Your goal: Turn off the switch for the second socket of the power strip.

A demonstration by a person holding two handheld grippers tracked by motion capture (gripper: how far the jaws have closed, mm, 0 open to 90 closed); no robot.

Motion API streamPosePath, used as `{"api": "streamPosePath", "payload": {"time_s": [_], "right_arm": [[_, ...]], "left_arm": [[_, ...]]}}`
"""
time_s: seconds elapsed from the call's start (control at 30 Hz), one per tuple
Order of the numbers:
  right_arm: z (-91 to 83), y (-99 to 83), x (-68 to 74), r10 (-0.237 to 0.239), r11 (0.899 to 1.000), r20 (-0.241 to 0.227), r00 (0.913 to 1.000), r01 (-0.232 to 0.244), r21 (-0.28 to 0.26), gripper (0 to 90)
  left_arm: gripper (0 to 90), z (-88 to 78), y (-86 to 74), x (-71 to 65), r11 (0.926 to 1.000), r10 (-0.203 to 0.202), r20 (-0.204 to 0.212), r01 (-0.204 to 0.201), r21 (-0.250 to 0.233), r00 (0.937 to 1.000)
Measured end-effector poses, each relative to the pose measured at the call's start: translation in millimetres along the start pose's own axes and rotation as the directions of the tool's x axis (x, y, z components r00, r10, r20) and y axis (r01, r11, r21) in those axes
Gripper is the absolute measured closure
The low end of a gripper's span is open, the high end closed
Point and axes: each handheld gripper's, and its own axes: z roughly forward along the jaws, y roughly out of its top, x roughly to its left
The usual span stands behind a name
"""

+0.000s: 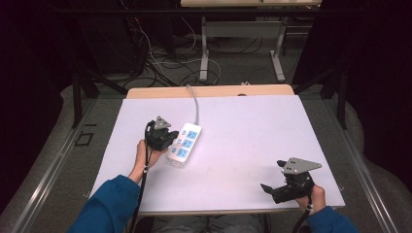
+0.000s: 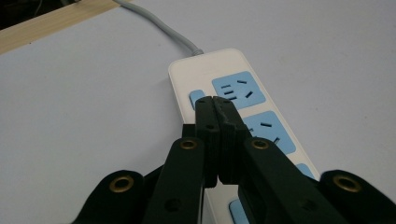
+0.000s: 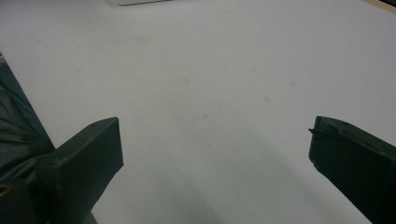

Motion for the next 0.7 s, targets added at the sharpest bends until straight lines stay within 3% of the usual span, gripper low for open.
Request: {"api": "streamPosePath", "payload": {"time_s": [0.17,0.3,0.7], "right_arm": [[-0.2,0.0,-0.1,-0.002,1.000,-0.003,1.0000,0.002,0.000,2.0],[-0.2,-0.1,-0.1,-0.001,1.000,-0.003,1.0000,0.001,0.001,2.0],[-0.3,-0.1,-0.1,-0.003,1.000,-0.003,1.0000,0.003,0.000,2.0]], "left_arm": [[90.0,2.7,-0.8,1.1,1.0000,-0.002,0.019,0.002,0.000,0.9998],[90.0,7.0,-0.8,0.7,0.9995,-0.004,0.036,0.003,0.032,0.9994],[90.0,16.5,-5.5,-1.6,0.9978,0.003,0.044,-0.006,0.067,0.9990]]}}
